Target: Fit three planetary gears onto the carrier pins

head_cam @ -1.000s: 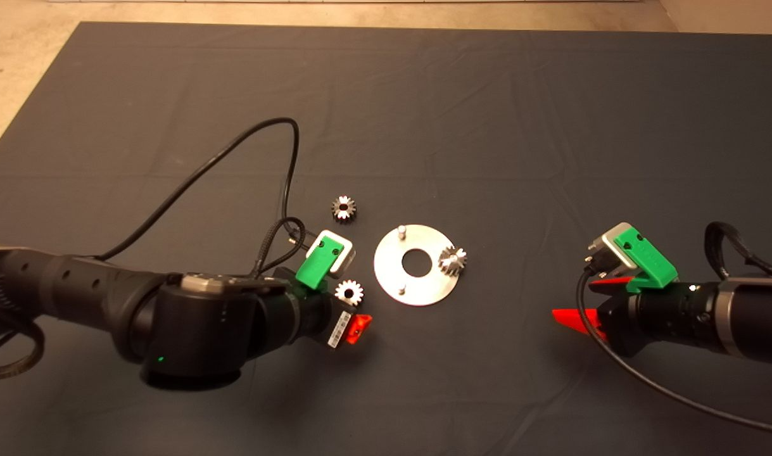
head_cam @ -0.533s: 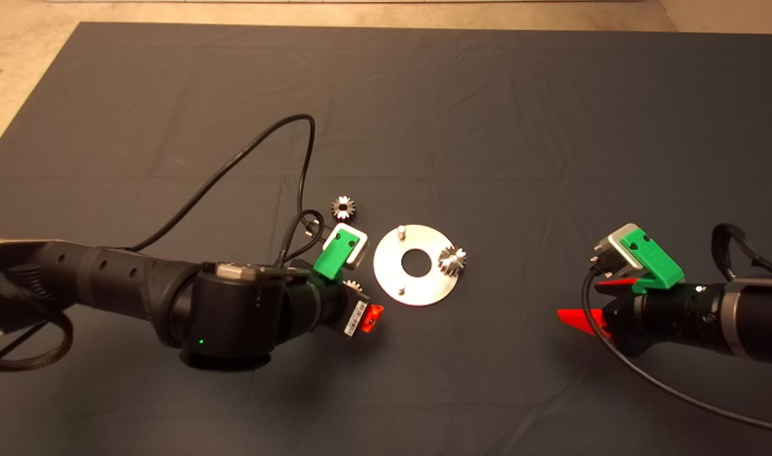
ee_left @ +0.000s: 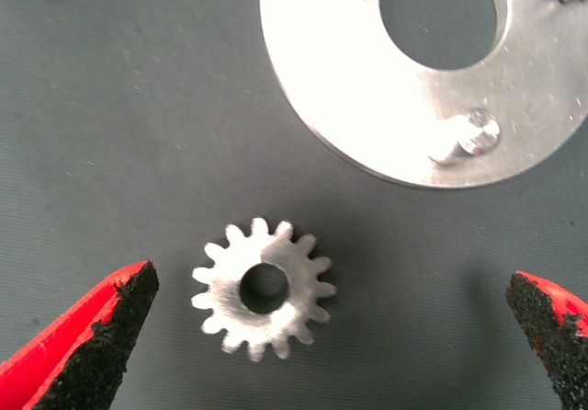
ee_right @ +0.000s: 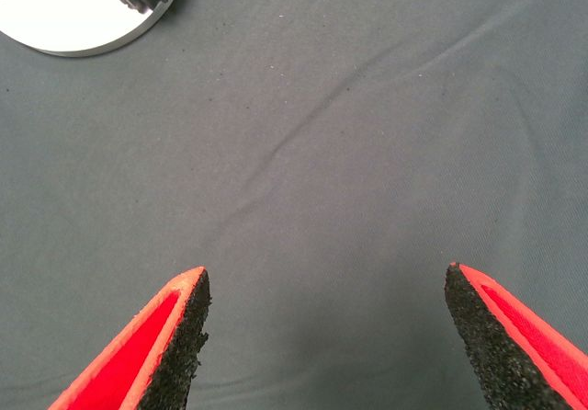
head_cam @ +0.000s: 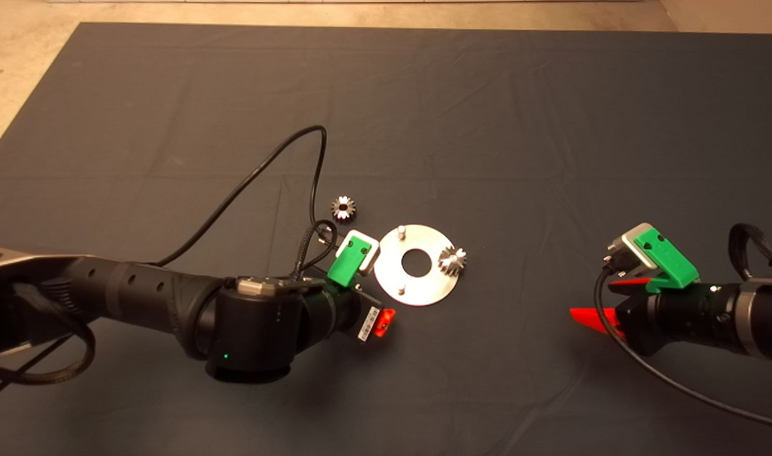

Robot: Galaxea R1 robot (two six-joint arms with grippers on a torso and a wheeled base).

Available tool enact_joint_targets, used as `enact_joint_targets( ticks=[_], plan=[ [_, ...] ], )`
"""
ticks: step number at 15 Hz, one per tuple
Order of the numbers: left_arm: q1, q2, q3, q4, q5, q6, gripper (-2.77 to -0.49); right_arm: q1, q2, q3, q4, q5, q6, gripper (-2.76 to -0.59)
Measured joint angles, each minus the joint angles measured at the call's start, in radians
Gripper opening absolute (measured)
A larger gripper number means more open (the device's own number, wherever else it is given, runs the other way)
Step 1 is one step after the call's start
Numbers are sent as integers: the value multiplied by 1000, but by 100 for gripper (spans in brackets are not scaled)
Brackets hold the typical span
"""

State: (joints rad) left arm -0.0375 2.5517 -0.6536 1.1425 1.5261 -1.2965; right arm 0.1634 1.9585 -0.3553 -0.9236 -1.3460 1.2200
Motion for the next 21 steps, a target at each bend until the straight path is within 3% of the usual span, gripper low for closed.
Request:
enact_joint_targets(
  ticks=[8, 12, 14, 16, 17, 21],
  plan=[
    [38, -1, -13, 27, 0, 70, -50, 0, -1, 0, 0, 1, 1, -147],
    [41, -6, -37, 31, 0, 104, -50, -37, -7, 0, 0, 1, 1, -147],
    [41, -5, -50, 33, 0, 128, -56, -39, -12, 0, 0, 12, 1, -147],
    [43, -5, -57, 33, 0, 140, -60, -39, -24, 1, 0, 49, 0, -147],
    [45, -5, -61, 34, 0, 147, -60, -39, -25, 1, 0, 58, 0, -147],
    [45, -5, -65, 35, 0, 158, -73, -39, -26, 1, 0, 61, 0, -147]
  ],
)
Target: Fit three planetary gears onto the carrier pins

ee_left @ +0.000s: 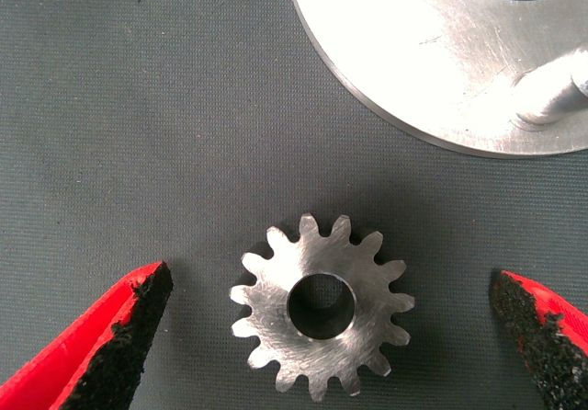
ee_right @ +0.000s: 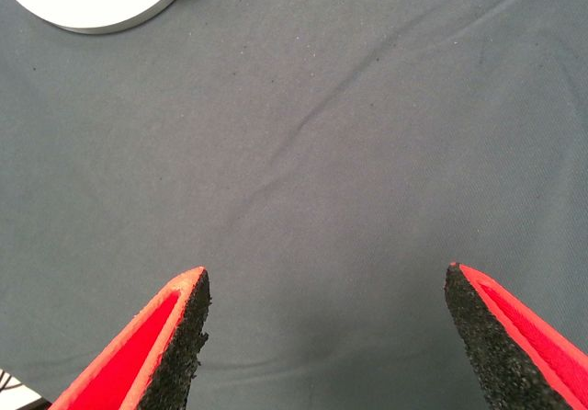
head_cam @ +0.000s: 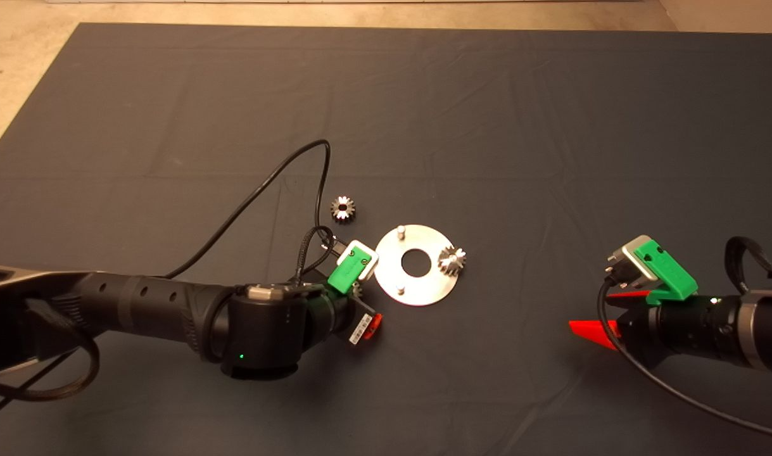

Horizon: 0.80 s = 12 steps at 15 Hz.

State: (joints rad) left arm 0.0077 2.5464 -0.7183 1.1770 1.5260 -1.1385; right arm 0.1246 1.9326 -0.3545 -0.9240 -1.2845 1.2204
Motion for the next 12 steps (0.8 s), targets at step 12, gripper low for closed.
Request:
enact_joint_targets(
  ticks=[12],
  plan=[
    [-8, 3, 0, -1, 0, 3, -78, 0, -41, 0, 0, 1, 0, -147]
  ],
)
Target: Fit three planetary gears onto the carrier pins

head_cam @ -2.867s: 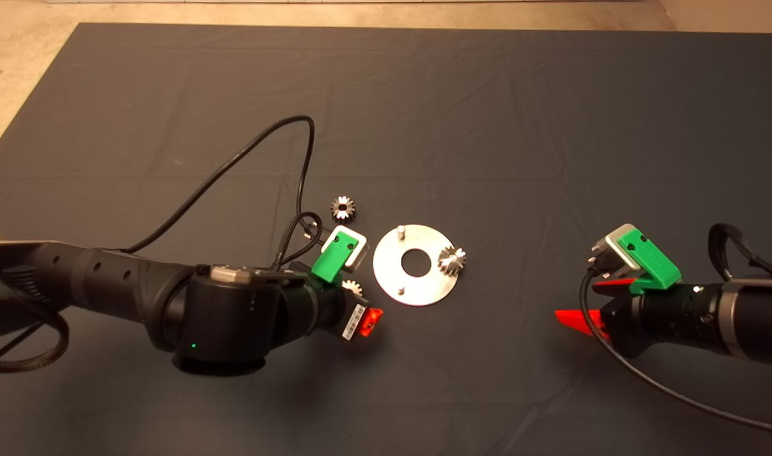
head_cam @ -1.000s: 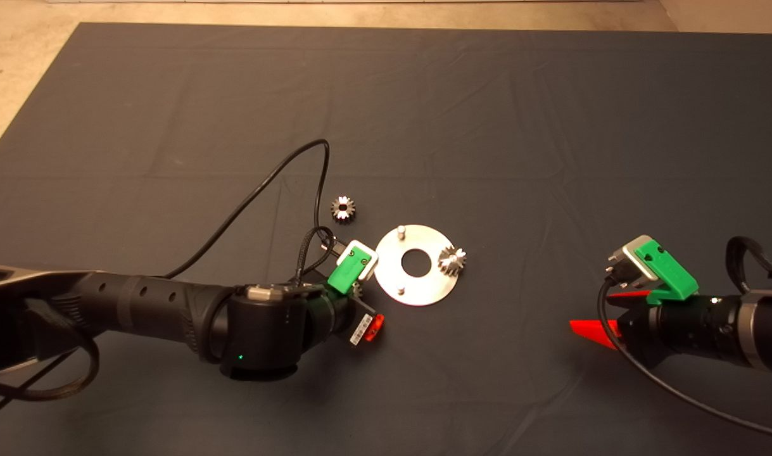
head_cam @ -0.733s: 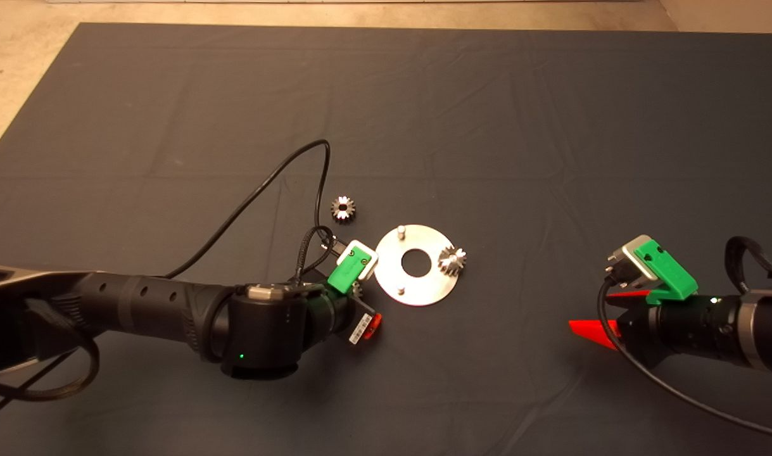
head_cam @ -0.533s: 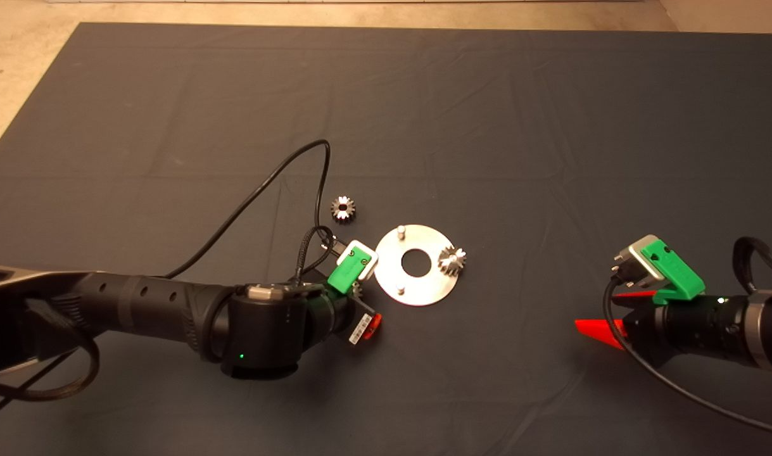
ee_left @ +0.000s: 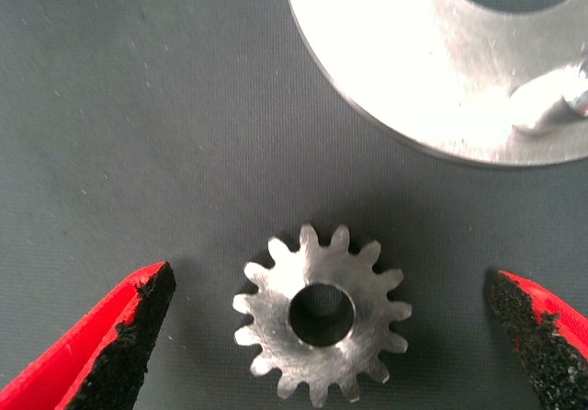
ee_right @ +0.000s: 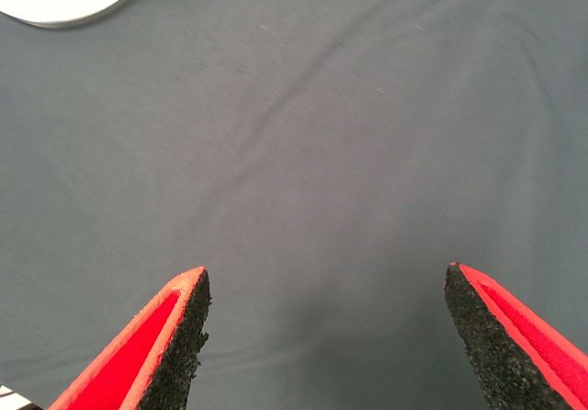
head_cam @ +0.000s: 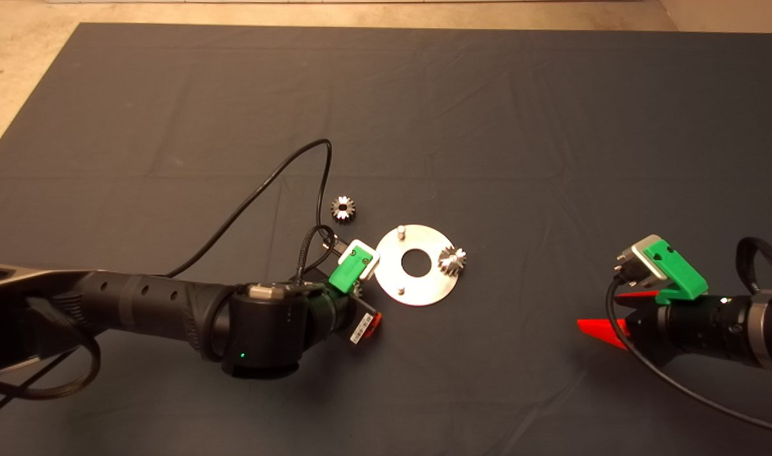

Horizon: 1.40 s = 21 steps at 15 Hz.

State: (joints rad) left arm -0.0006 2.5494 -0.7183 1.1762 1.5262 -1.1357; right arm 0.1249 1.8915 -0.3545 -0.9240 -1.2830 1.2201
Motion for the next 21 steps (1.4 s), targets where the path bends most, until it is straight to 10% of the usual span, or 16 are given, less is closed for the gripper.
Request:
enact_joint_targets(
  ticks=[21],
  plan=[
    [-20, -1, 0, -1, -1, -6, -88, 0, 0, 0, 0, 1, 0, -147]
  ],
)
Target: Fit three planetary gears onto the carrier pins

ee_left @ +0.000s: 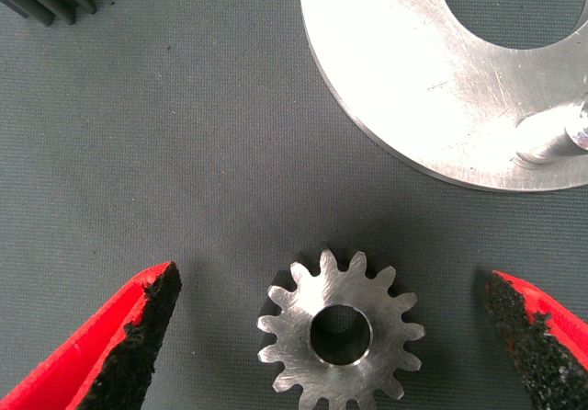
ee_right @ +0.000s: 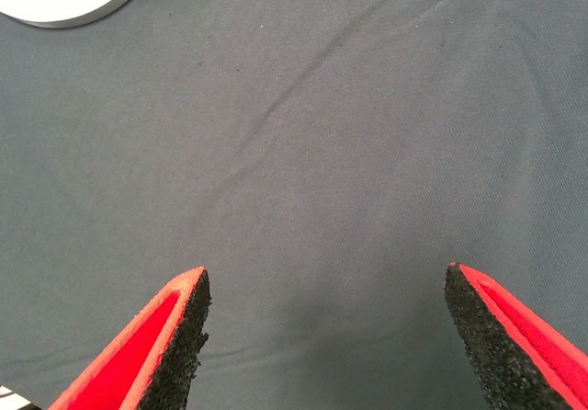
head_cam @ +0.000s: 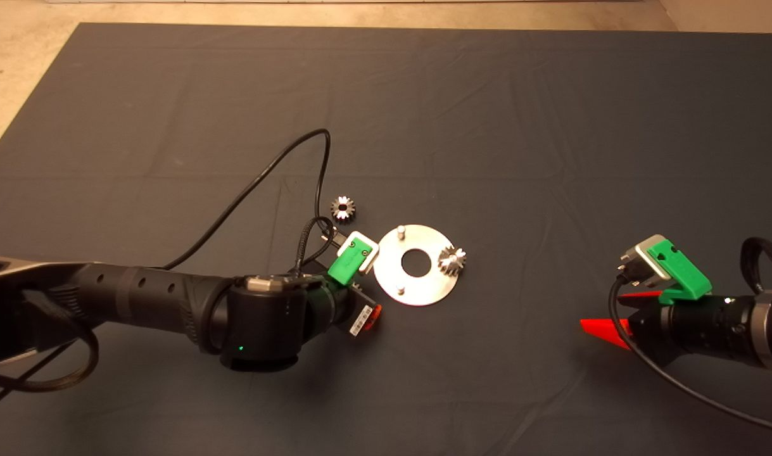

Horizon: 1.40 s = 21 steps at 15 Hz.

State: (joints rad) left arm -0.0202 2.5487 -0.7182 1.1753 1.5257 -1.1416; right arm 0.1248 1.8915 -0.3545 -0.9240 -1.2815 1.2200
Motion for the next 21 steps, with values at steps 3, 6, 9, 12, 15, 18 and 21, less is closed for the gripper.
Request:
enact_joint_targets(
  ticks=[3, 6, 9, 12, 15, 18, 21],
  plan=[
    [0, -1, 0, 0, 0, -5, -88, 0, -14, 0, 0, 2, 0, -147],
    [0, -3, 3, 0, 0, -15, -88, 0, -24, 0, 0, 1, 0, -147],
    [0, -14, 16, 0, 0, -25, -88, 0, -24, 0, 0, 2, 0, -147],
    [0, -21, 31, 0, 0, -29, -88, 0, -24, 0, 0, 2, 0, -147],
    [0, -30, 39, 0, 1, -46, -88, 0, -25, 0, 0, 7, 0, -147],
    [0, -31, 47, 0, 0, -51, -88, 0, -51, 0, 0, 30, 0, -147],
    [1, -31, 47, 0, 0, -55, -88, 0, -56, 0, 0, 33, 0, -147]
  ],
)
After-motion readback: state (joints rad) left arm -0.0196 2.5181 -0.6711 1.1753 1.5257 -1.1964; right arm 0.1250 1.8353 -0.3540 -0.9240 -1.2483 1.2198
